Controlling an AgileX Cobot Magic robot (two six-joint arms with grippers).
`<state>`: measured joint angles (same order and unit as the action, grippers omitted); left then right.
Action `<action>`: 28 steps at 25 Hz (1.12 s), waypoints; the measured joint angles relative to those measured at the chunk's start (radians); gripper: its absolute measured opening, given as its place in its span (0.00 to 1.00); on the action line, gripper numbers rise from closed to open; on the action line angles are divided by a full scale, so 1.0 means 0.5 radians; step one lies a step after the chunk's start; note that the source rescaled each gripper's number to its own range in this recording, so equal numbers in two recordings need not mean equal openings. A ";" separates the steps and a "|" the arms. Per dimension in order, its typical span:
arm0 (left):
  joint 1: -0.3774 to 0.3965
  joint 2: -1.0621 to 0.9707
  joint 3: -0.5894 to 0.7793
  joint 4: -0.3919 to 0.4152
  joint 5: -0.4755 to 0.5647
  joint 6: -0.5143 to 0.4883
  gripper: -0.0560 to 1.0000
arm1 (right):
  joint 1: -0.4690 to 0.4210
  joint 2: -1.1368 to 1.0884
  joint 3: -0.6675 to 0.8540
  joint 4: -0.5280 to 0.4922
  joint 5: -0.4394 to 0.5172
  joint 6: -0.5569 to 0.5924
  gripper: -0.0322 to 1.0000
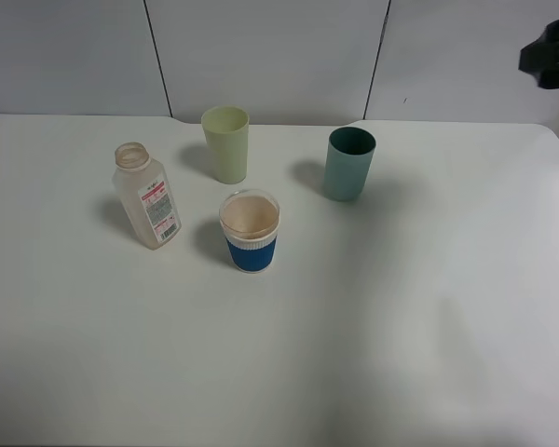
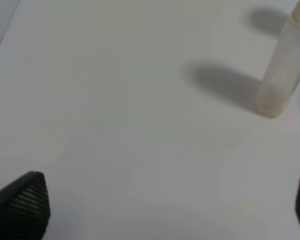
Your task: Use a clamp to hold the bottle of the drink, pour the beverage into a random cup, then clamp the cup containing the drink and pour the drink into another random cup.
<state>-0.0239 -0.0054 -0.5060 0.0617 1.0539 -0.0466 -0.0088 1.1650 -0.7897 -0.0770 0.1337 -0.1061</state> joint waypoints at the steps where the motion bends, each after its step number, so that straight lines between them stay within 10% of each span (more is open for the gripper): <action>1: 0.000 0.000 0.000 0.000 0.000 0.000 1.00 | -0.035 -0.057 0.000 0.000 0.043 0.000 0.99; 28: 0.000 0.000 0.000 0.000 0.000 0.002 1.00 | -0.297 -1.889 0.000 -0.038 1.421 0.096 1.00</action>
<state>-0.0239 -0.0054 -0.5060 0.0617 1.0539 -0.0459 -0.1573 0.2203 -0.7897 -0.0960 0.8444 -0.0579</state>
